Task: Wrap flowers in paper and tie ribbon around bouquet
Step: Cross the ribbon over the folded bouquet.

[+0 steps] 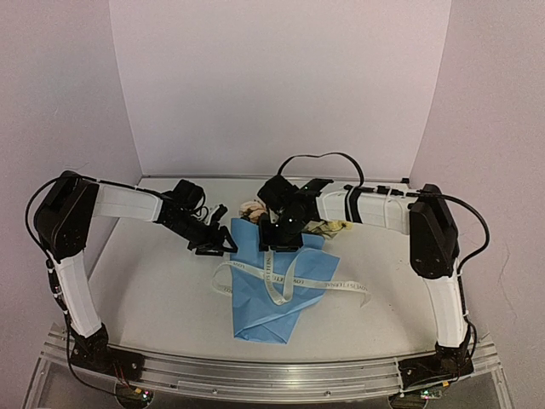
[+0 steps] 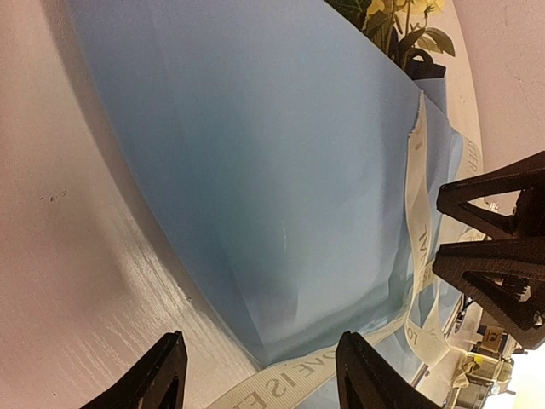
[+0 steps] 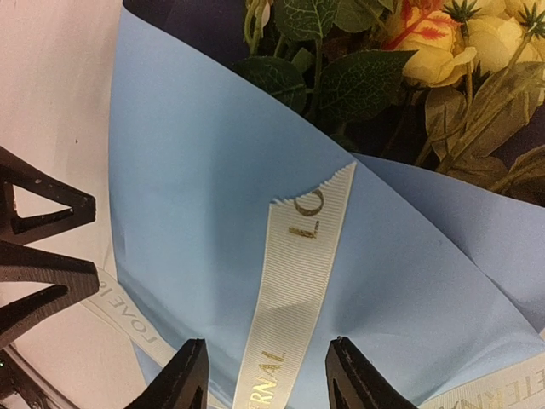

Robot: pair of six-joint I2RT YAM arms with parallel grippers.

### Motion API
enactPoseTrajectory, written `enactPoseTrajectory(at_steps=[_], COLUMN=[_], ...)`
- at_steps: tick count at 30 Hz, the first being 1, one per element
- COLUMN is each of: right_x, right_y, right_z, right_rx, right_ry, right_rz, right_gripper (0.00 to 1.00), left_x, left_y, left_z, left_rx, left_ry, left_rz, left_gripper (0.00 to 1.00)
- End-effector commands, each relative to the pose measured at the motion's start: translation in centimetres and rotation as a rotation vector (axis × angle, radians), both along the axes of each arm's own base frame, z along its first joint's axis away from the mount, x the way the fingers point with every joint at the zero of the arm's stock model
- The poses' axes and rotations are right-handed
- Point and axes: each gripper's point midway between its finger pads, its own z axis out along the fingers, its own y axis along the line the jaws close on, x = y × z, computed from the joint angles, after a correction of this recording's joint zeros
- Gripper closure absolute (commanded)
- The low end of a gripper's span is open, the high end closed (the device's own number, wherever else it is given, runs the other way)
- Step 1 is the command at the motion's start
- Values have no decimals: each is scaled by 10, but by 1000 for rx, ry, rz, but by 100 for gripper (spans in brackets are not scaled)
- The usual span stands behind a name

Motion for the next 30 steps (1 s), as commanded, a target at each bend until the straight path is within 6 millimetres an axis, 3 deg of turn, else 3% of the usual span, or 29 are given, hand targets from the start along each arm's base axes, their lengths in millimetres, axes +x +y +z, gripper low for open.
enactPoseTrajectory(at_steps=[1,10,19,24,30], right_x=[3,2,4,2,-15], right_y=[2,6,6,8,12], right_z=[-11,-18,13,35,61], right_rx=[-12,-6,31,74,150], right_ry=[8,29,-22,-41,-43], right_rz=[-21,-22,-26,-13,32], right_gripper=[53,70,99,100,100], left_x=[5,-3,-11,-17,-23], left_y=[-5,-8,-10,-10,-15], left_z=[8,7,12,12,11], left_rx=[-26,-50,-63,-62,-49], left_ry=[-20,0,2,3,-2], left_rz=[-33,-64,-86,-109,-137], left_gripper=[40,41,49,47,45])
